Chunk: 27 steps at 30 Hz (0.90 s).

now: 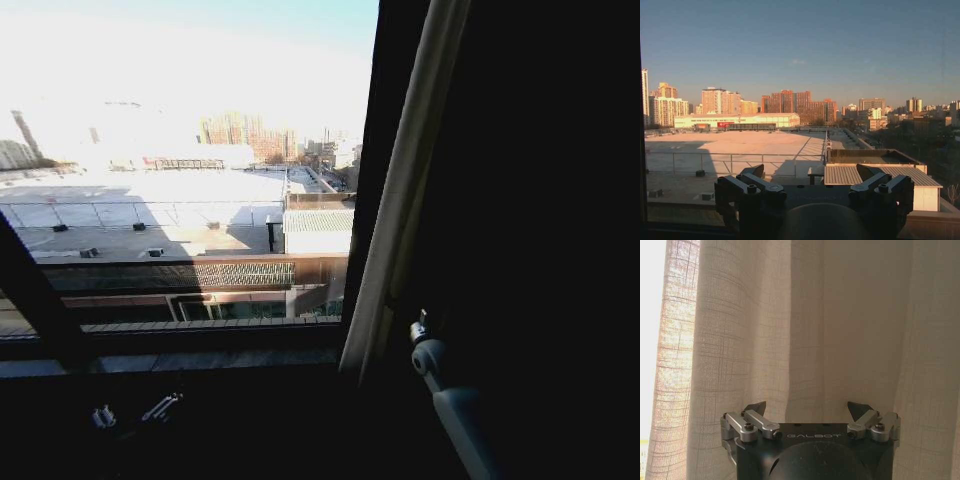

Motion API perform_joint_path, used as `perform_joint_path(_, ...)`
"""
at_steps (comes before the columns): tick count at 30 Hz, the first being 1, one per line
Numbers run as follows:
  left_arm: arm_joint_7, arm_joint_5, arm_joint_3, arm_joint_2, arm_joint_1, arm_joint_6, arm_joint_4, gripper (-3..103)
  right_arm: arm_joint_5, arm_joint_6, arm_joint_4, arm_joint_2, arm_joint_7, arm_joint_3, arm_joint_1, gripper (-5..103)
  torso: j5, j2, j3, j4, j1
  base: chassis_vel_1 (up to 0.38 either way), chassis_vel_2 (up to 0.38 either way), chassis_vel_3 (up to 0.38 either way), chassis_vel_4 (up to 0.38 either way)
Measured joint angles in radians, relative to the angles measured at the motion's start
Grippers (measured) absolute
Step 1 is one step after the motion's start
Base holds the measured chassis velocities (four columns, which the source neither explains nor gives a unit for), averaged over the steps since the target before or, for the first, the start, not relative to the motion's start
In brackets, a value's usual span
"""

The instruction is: Open the curtains by pulling them apart, changing their state from closed to fully open.

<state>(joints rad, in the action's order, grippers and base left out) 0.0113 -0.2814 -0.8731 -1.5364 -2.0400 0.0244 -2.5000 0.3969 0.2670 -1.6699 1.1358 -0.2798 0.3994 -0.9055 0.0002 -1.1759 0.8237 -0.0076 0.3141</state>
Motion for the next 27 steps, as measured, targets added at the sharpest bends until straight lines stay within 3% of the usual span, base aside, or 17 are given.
perform_joint_path(4, 0.0, 0.003, 0.006, 0.003, 0.005, -0.001, 0.0, 100, 0.001, -0.002, 0.0, -0.002, 0.004, -0.003, 0.001, 75, 0.0, 0.0, 0.0, -0.0001, 0.0, 0.0, 0.0, 0.0, 0.0)
perform_joint_path(6, 0.0, 0.003, 0.007, 0.004, 0.006, -0.002, 0.0, 100, 0.001, -0.002, -0.001, -0.003, 0.004, -0.003, 0.001, 75, 0.0, 0.0, 0.0, -0.0001, 0.0, 0.0, 0.0, 0.0, 0.0)
perform_joint_path(7, 0.0, 0.003, 0.007, 0.004, 0.007, -0.003, 0.0, 100, 0.003, -0.003, -0.003, -0.007, 0.005, -0.003, 0.001, 64, -0.0001, 0.0, 0.0, 0.0, 0.0, 0.0, 0.0, 0.0, 0.0)
perform_joint_path(12, 0.0, 0.003, 0.008, 0.0, 0.01, -0.004, 0.0, 100, 0.007, -0.004, -0.007, -0.015, 0.007, -0.003, 0.004, 53, 0.0, 0.0, 0.0, 0.0, 0.0, 0.0, 0.0, 0.0, 0.0)
perform_joint_path(13, 0.0, 0.003, 0.008, -0.001, 0.01, -0.004, 0.0, 100, 0.008, -0.004, -0.008, -0.017, 0.007, -0.003, 0.005, 42, 0.0, 0.0, 0.0, -0.0001, 0.0, 0.0, 0.0, 0.0, 0.0)
perform_joint_path(15, 0.0, 0.004, 0.008, -0.003, 0.011, -0.004, 0.0, 100, 0.009, -0.004, -0.009, -0.018, 0.008, -0.004, 0.005, 42, 0.0001, 0.0, 0.0, -0.0001, 0.0, 0.0, 0.0, 0.0, 0.0)
perform_joint_path(17, 0.0, 0.004, 0.008, -0.005, 0.012, -0.004, 0.0, 100, 0.01, -0.005, -0.012, -0.02, 0.008, -0.01, 0.004, 32, 0.0001, 0.0, 0.0, 0.0, 0.0, 0.0, 0.0, 0.0, 0.0)
perform_joint_path(18, 0.0, 0.004, 0.008, -0.005, 0.012, -0.004, 0.0, 100, 0.01, -0.005, -0.012, -0.02, 0.008, -0.01, 0.004, 32, 0.0001, 0.0, 0.0, 0.0, 0.0, 0.0, 0.0, 0.0, 0.0)
perform_joint_path(22, 0.0, 0.004, 0.008, -0.008, 0.013, -0.003, 0.0, 100, 0.017, -0.009, -0.022, -0.024, 0.009, -0.018, 0.001, 10, 0.0001, 0.0, 0.0, 0.0, 0.0, 0.0, 0.0, 0.0, 0.0)
perform_joint_path(27, 0.0, 0.004, 0.007, -0.008, 0.014, -0.002, 0.0, 100, 0.022, -0.026, -0.024, -0.028, 0.01, -0.021, 0.0, 2, 0.0001, 0.0, 0.0, 0.0, 0.0, 0.0, 0.0, 0.0, 0.0)
